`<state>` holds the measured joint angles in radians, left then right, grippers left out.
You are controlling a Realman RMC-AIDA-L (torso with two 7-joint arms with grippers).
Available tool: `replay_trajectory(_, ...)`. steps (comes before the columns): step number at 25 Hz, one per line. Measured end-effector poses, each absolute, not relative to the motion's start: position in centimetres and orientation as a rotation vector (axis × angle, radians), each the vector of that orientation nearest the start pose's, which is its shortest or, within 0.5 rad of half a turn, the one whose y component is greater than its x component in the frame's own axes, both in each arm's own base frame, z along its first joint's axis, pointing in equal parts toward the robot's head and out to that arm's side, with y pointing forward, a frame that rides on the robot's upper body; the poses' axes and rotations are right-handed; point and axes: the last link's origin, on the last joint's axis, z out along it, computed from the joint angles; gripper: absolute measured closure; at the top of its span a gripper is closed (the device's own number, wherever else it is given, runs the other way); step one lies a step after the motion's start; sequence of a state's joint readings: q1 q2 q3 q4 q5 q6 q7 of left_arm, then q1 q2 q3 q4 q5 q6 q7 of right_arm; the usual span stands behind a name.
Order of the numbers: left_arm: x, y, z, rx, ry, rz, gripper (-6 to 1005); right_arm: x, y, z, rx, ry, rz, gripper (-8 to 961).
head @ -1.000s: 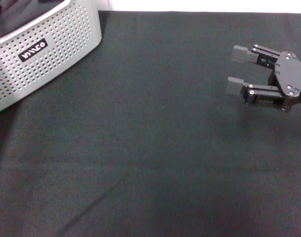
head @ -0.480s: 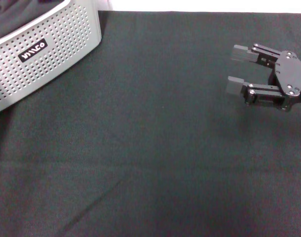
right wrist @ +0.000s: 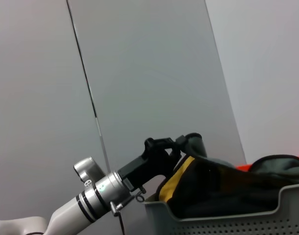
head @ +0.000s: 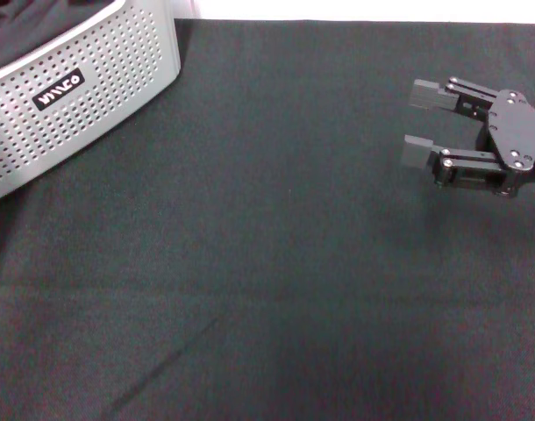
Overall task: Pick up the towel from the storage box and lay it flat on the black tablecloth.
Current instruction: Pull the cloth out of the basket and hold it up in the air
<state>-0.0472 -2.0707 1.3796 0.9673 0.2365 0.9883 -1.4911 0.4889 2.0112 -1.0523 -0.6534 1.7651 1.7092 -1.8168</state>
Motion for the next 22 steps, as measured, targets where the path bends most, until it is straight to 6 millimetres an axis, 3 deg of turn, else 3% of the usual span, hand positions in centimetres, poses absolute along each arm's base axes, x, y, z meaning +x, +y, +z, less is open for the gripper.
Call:
replay_trajectory(4,-27.4,31.0,12.2,-1.354,-1.117,-1.946,983,20.0,32.2,2.6,-2.704,0.327,1.275,96)
replay_trajectory(10,-25.1,29.1,13.3,-1.379,-1.007,-2.218,982,19.7,32.3,2.5,-2.688,0.328,1.305,96)
replay_trajectory(22,-20.9,27.8,15.1,-1.464,-0.868,-2.478,983,18.5,32.5,2.0,-2.709,0.300,1.345,97)
